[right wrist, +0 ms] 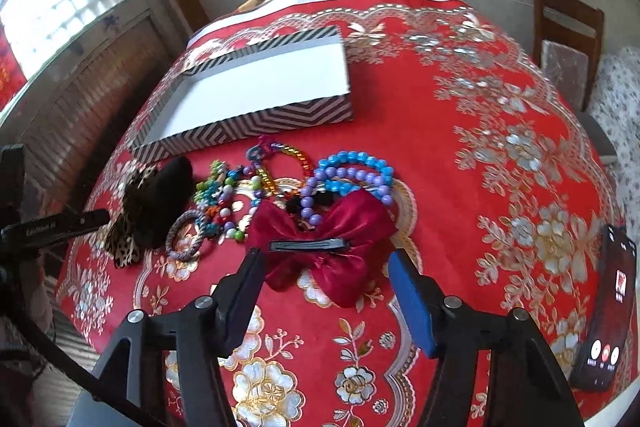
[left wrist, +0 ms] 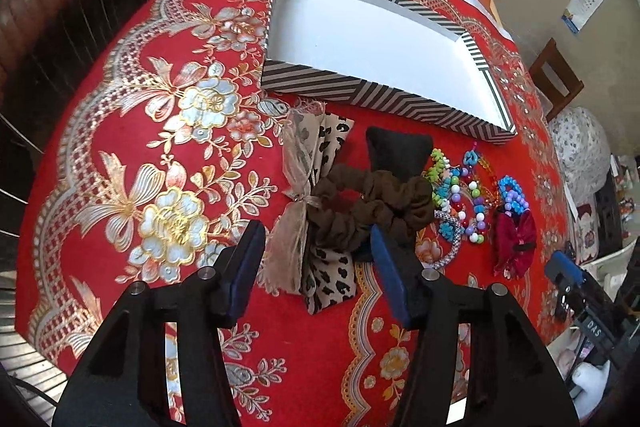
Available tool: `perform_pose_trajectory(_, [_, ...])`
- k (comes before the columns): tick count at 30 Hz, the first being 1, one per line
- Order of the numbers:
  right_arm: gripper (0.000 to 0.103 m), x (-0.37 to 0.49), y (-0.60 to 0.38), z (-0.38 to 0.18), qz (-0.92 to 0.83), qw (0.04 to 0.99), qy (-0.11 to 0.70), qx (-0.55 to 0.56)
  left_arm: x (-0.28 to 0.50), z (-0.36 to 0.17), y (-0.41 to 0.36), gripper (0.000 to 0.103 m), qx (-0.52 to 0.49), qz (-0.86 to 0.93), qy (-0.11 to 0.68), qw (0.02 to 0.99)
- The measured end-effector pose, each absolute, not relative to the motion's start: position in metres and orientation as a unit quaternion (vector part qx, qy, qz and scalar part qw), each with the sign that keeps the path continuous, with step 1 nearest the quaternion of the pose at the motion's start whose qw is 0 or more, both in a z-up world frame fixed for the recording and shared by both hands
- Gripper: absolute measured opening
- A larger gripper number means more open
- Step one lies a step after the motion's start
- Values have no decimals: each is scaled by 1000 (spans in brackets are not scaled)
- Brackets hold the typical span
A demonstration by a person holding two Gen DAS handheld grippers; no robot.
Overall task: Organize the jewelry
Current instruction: 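Grasp the leopard bow clip and brown scrunchie with left tool while right tool grasps red bow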
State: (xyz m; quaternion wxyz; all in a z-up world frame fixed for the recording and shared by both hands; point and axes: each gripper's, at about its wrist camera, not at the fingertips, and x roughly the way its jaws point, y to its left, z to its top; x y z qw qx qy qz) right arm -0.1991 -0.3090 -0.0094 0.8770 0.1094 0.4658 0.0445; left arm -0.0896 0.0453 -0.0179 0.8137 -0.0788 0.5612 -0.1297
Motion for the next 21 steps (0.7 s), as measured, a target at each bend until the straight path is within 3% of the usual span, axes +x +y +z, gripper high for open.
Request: perform_pose_trajectory(21, [63,-150,-280,-29,285,804,504,-136,-57,-44,36,55,-52,-117,598,792])
